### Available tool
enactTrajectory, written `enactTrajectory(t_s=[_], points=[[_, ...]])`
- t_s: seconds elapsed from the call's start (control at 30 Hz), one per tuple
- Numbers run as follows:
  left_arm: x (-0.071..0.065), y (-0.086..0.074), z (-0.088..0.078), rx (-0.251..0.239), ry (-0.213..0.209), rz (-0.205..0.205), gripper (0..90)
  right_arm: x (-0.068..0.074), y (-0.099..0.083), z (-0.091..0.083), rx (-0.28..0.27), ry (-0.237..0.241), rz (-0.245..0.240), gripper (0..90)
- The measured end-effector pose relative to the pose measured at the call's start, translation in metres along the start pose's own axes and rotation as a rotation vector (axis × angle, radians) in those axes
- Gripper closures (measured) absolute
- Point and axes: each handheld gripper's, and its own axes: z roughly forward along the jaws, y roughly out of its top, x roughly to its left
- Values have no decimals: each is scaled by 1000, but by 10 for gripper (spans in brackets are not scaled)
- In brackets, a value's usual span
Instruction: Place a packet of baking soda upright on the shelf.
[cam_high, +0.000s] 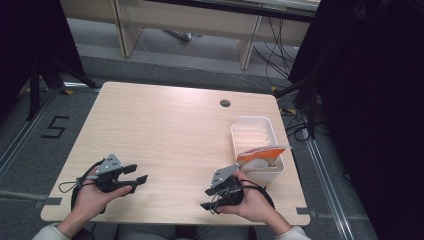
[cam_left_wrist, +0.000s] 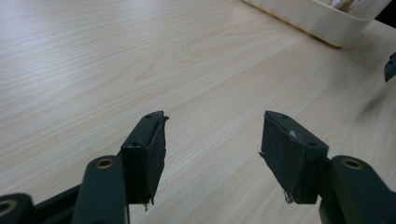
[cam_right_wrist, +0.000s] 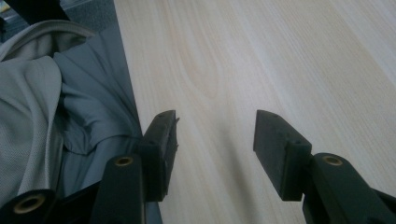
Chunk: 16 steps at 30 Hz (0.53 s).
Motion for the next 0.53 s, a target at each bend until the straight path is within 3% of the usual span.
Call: enactTrajectory(t_s=[0.13,0.17,0.2,0.53], points=[[0,0,0,0,1,-2,395,1,-8,2,-31,-4,16,506],[2,0,0,-1,-3,23,395,1,-10,2,-32,-2,31,503],[0,0,0,0,0,-3,395,2,-12,4,-24,8,38,505],[0,0,-1,2,2,-2,397,5,-25,3,-38,15,86,503]])
